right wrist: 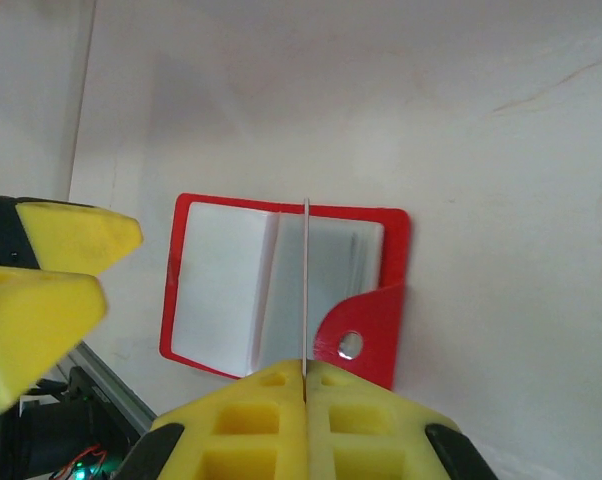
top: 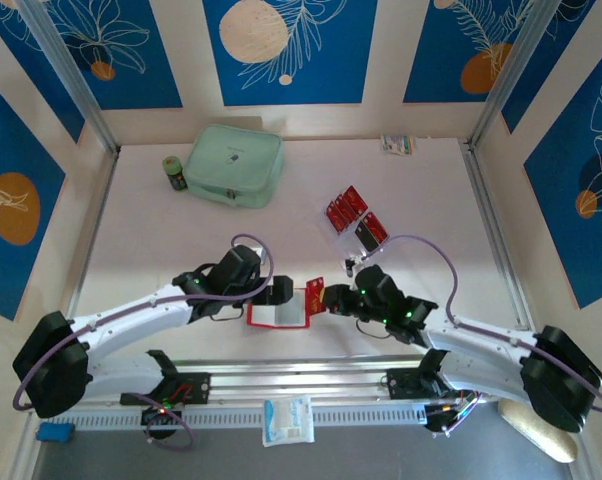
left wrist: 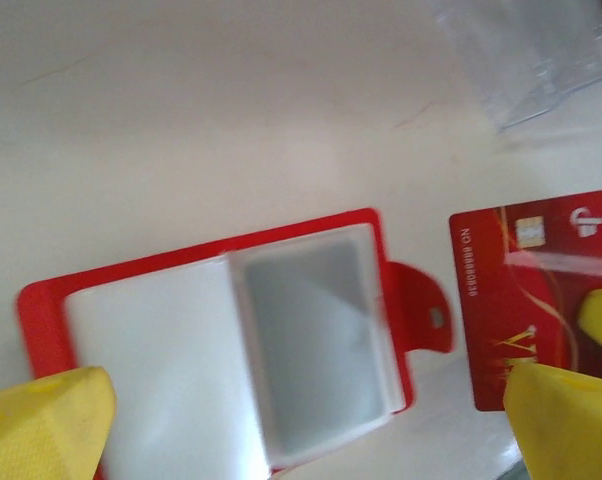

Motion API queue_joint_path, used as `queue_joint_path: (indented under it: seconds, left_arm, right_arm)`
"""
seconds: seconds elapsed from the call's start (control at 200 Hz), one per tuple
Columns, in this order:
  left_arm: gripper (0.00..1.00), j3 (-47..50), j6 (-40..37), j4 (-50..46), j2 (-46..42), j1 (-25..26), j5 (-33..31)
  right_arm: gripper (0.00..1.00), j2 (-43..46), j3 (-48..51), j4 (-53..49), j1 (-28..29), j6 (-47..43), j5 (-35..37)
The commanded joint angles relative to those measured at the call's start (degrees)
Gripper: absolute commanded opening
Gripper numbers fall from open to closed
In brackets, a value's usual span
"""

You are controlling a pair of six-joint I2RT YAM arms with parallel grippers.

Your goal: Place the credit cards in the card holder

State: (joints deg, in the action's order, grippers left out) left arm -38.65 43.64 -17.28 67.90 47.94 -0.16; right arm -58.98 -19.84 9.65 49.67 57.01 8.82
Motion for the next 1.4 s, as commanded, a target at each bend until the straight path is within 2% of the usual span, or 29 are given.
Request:
queue_joint_path:
  seconds: [0.0, 0.425, 0.545, 0.68, 0.9, 1.055, 1.395]
  left_arm:
    - [1.00, -0.41, -4.23, -5.54, 1.31, -0.38, -3.20]
    - [1.00, 3.75, -4.84, -9.64, 2.59, -0.39, -11.02]
    - [1.00, 4.83, -4.79, -9.36, 2.56, -0.37, -11.51]
    - [1.00, 6.09, -4.64, -8.67, 2.98, -0.37, -12.11]
    - [1.00, 8.06, -3.85, -7.24, 3.57, -0.39, -12.75]
    - [1.00, 8.41, -3.82, -7.41, 3.91, -0.39, -13.44]
    - [1.00, 10.52, -1.90, -7.80, 3.31, -0.35, -14.97]
  right_arm:
    - [0.00, -3.49, -1.79, 6.89, 1.67, -0.08, 1.44]
    - [0.00, -13.70, -4.04, 16.74, 6.70, -0.74, 3.81]
    - [0.00, -13.46, -5.14, 13.98, 8.14, -1.03, 6.92]
    - [0.00, -12.91, -2.46, 17.95, 8.25, -0.34, 7.95]
    - [0.00, -14.94, -2.22, 20.43, 7.94, -0.93, 5.02]
    - [0.00, -18.50, -1.31, 26.10, 8.07, -0.02, 3.51]
    - [0.00, -21.20, -0.40, 30.80, 8.68, 0.54, 5.48]
